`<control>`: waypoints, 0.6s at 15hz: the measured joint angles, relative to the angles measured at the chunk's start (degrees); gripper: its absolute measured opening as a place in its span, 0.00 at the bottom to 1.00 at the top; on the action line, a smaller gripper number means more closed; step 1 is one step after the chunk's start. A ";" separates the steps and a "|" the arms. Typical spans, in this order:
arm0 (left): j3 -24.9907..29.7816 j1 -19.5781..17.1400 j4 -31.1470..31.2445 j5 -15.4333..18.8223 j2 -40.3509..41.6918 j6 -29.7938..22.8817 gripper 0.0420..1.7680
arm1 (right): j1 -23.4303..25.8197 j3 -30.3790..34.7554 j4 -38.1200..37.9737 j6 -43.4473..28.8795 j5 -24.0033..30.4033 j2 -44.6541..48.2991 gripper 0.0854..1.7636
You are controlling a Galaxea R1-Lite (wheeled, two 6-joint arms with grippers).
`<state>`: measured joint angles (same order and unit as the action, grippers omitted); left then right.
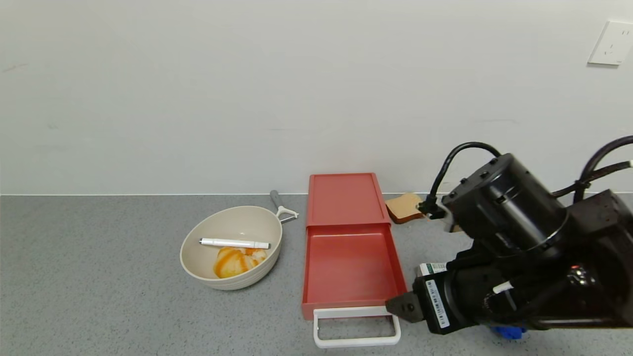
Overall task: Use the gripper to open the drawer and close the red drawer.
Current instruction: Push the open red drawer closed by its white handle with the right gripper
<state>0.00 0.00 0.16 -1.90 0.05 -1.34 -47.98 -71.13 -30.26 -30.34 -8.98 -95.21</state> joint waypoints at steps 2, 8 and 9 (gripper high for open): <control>0.00 0.00 0.00 0.01 0.00 0.00 0.97 | -2.38 -1.55 -0.66 -0.59 -0.16 -2.83 0.97; 0.00 0.00 0.00 0.00 0.00 0.00 0.97 | -7.53 -3.67 -0.78 -5.40 -0.16 -8.84 0.97; 0.00 0.00 0.00 0.00 0.00 0.00 0.97 | -8.33 -4.36 -0.80 -6.92 -0.20 -10.00 0.97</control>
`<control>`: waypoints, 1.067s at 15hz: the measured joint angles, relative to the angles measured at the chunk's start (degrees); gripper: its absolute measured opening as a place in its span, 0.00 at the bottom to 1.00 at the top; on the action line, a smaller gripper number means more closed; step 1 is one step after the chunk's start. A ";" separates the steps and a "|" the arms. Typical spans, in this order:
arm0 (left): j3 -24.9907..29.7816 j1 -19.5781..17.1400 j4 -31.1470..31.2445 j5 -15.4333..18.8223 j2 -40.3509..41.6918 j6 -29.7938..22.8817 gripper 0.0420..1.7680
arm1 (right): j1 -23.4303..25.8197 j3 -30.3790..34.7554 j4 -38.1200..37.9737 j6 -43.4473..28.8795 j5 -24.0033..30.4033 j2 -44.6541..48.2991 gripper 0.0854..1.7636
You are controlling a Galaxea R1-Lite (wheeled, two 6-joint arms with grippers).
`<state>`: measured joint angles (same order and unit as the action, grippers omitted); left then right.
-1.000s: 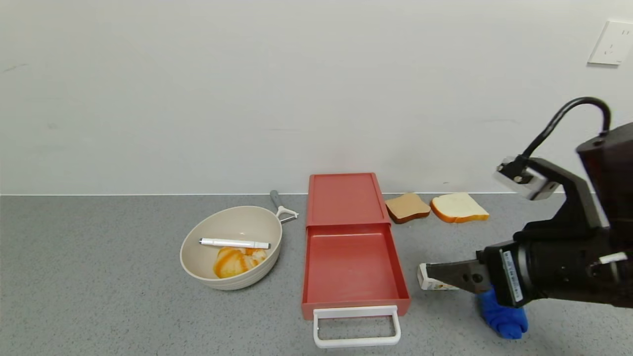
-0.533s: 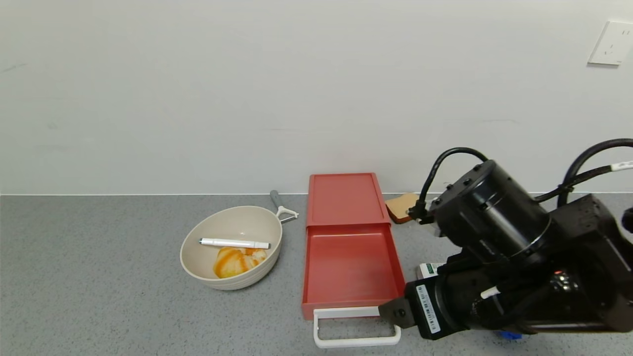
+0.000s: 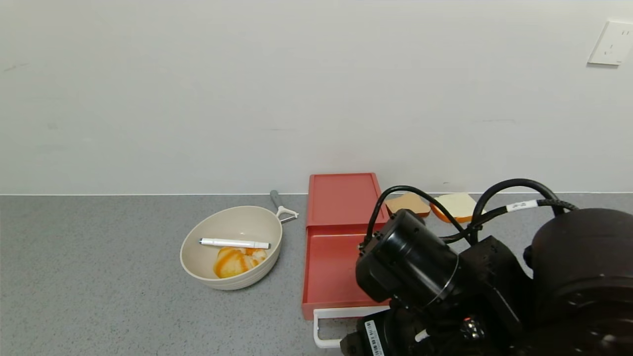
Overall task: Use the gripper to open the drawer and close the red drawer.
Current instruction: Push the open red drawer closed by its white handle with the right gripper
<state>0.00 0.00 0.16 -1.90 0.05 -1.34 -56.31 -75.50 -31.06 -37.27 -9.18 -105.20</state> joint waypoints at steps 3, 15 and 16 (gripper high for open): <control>0.00 0.00 0.00 0.00 0.00 0.00 0.97 | -1.38 -3.02 -1.10 -2.45 -0.07 -4.11 0.97; 0.00 0.00 0.00 0.00 0.00 0.07 0.97 | -0.83 -17.16 -12.18 -13.51 -0.18 -18.09 0.97; 0.00 0.00 0.02 0.01 0.00 0.02 0.97 | -0.66 -17.51 -12.18 -13.42 -0.32 -18.58 0.97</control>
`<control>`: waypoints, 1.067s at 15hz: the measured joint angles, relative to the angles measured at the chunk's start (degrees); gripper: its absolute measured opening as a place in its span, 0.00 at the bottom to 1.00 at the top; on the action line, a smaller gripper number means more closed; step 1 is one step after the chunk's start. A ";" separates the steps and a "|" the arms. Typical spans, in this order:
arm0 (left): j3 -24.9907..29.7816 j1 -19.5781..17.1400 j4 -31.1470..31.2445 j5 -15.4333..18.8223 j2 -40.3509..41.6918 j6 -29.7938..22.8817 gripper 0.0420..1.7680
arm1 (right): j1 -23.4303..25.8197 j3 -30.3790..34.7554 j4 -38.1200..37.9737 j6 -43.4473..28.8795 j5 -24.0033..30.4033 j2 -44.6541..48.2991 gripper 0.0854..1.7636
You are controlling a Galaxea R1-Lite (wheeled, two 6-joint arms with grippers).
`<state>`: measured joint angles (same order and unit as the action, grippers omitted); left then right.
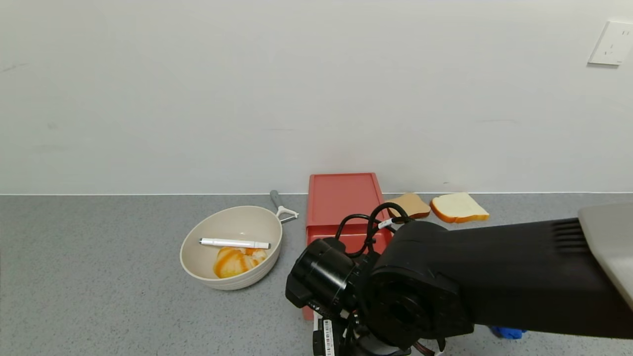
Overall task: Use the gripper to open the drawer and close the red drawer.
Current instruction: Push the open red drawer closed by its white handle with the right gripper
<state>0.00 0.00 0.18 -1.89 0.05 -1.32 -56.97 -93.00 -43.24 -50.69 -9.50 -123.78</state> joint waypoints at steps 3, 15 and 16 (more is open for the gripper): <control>0.00 0.00 0.00 0.00 0.00 -0.05 0.97 | 0.49 -0.96 0.09 0.30 -2.77 -1.18 0.97; 0.00 0.00 -0.02 -0.01 0.00 -0.02 0.97 | 3.06 -6.42 0.35 0.67 -4.91 -5.02 0.97; 0.00 0.00 -0.02 -0.01 0.00 -0.05 0.97 | 3.17 -6.85 0.38 1.02 -4.94 -5.33 0.97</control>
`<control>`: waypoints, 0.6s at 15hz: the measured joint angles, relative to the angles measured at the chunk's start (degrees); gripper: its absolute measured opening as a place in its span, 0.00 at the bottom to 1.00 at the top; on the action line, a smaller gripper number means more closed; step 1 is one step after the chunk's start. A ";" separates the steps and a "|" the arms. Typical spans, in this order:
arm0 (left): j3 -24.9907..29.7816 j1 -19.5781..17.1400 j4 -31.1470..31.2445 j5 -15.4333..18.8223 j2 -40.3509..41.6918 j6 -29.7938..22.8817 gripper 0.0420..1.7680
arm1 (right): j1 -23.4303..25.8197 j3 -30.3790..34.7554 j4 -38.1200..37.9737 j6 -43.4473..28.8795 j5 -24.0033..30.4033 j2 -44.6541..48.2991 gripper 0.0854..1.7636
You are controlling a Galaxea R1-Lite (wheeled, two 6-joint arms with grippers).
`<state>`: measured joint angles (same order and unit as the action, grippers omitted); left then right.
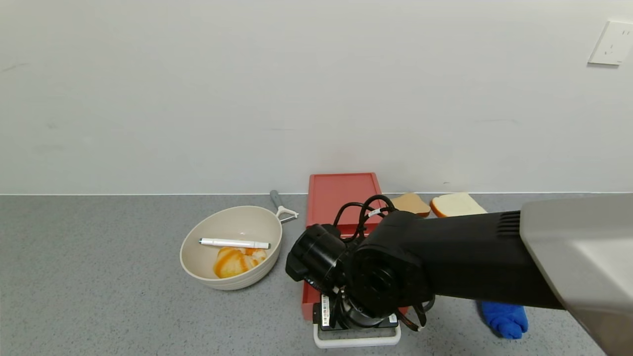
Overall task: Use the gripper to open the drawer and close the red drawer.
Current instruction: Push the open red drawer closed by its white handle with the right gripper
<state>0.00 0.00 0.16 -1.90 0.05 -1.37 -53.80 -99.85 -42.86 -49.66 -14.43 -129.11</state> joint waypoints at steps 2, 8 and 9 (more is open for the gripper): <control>0.00 0.00 0.02 0.00 0.00 0.00 0.97 | 0.22 -0.87 0.01 0.39 -1.44 -0.68 0.97; 0.00 0.00 0.00 0.01 0.00 0.02 0.97 | 1.87 -3.01 0.48 2.12 -2.84 -1.88 0.97; 0.00 0.00 0.00 0.01 0.00 0.05 0.97 | 2.10 -3.49 1.08 2.26 -2.86 -1.97 0.97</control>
<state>0.00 0.00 0.16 -1.89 0.05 -1.32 -51.70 -103.34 -41.78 -47.41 -17.30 -131.09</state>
